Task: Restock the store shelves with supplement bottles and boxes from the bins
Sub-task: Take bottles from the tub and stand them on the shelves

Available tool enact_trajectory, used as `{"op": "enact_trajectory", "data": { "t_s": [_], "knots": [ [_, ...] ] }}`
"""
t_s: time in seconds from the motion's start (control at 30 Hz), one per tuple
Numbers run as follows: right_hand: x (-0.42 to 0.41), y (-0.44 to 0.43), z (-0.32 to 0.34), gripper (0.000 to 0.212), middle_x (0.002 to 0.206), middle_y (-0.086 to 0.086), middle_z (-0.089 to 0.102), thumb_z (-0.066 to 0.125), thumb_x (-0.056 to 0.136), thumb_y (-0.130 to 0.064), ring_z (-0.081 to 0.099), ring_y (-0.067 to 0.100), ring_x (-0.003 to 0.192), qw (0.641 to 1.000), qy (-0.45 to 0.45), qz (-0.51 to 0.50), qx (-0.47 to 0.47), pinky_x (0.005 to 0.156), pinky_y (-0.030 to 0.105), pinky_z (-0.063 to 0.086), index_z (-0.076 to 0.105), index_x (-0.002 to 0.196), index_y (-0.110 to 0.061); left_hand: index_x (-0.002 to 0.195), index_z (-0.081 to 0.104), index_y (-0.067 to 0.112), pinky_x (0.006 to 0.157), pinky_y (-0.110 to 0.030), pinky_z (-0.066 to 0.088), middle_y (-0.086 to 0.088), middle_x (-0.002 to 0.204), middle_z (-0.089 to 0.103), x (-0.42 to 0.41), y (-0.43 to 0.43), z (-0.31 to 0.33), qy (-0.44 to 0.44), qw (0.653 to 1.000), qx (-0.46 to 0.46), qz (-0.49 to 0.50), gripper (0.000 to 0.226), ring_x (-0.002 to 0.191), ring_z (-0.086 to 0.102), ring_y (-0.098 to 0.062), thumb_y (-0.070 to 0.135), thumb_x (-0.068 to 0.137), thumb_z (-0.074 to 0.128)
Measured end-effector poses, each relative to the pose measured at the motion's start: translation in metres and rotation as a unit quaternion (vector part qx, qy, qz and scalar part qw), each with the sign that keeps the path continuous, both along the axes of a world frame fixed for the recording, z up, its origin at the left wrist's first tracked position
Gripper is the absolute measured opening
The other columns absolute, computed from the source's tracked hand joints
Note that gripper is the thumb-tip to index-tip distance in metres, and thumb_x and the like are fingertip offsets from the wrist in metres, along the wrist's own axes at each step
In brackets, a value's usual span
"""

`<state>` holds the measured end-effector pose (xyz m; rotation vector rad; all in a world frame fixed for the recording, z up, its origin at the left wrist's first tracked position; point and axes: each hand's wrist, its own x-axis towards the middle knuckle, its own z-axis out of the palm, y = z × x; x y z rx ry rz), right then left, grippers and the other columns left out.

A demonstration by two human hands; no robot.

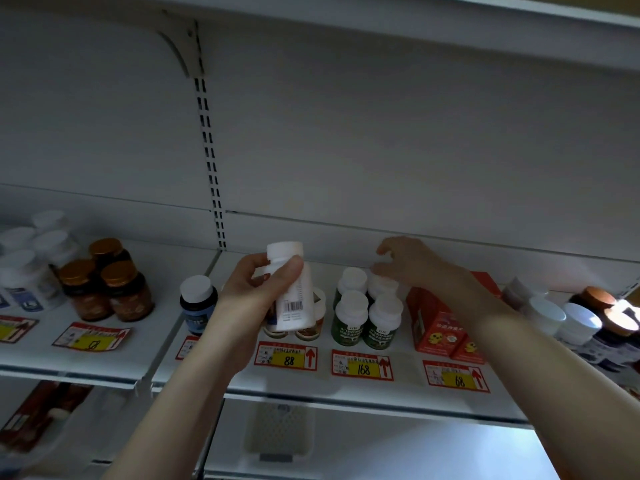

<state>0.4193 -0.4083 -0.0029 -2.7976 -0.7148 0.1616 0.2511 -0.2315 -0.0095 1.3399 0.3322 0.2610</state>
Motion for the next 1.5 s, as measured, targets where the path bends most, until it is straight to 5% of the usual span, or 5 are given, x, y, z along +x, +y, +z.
{"op": "enact_trajectory", "data": {
  "t_s": [0.2, 0.4, 0.73, 1.03, 1.5],
  "knots": [
    [-0.049, 0.031, 0.052, 0.019, 0.092, 0.005, 0.069, 0.057, 0.089, -0.033, 0.067, 0.017, 0.085, 0.933, 0.144, 0.071, 0.324, 0.073, 0.026, 0.052, 0.064, 0.092, -0.015, 0.109, 0.045, 0.024, 0.059, -0.022, 0.053, -0.002, 0.095, 0.06, 0.011, -0.011, 0.007, -0.028, 0.994, 0.09, 0.047, 0.053, 0.079, 0.062, -0.012, 0.024, 0.068, 0.077],
    [-0.077, 0.052, 0.06, 0.023, 0.091, -0.001, 0.068, 0.066, 0.081, -0.034, 0.066, 0.01, 0.082, 0.916, 0.178, 0.136, 0.333, 0.072, 0.024, 0.054, 0.066, 0.098, -0.018, 0.107, 0.041, 0.021, 0.05, -0.005, 0.045, 0.005, 0.081, 0.057, 0.009, -0.018, 0.012, -0.074, 0.981, 0.173, 0.048, 0.052, 0.06, 0.06, 0.009, 0.01, 0.071, 0.077],
    [-0.06, 0.054, 0.052, 0.008, 0.087, 0.002, 0.069, 0.061, 0.086, -0.012, 0.067, 0.012, 0.08, 0.867, 0.263, 0.11, 0.409, 0.076, 0.026, 0.057, 0.067, 0.089, -0.014, 0.112, 0.058, 0.02, 0.074, -0.03, 0.052, -0.007, 0.1, 0.071, -0.019, 0.01, -0.014, -0.047, 0.998, 0.012, -0.03, 0.043, 0.091, 0.068, -0.023, 0.048, 0.079, 0.062],
    [-0.085, 0.13, 0.049, 0.006, 0.088, 0.001, 0.068, 0.064, 0.083, -0.016, 0.066, 0.007, 0.079, 0.856, 0.285, 0.211, 0.376, 0.07, 0.019, 0.055, 0.066, 0.087, -0.014, 0.114, 0.058, 0.016, 0.08, -0.029, 0.054, -0.001, 0.099, 0.069, -0.068, 0.057, -0.02, -0.072, 0.984, 0.162, 0.026, 0.035, 0.092, 0.066, -0.014, 0.041, 0.089, 0.053],
    [-0.157, 0.345, 0.037, 0.015, 0.086, -0.006, 0.063, 0.069, 0.081, -0.021, 0.06, 0.011, 0.085, 0.893, 0.048, 0.226, 0.386, 0.079, 0.025, 0.047, 0.068, 0.093, -0.013, 0.122, 0.054, -0.005, 0.094, -0.035, 0.044, -0.022, 0.12, 0.058, -0.16, 0.272, -0.083, 0.12, 0.743, 0.617, 0.231, 0.081, 0.112, 0.056, -0.035, 0.061, 0.091, 0.02]
  ]
}}
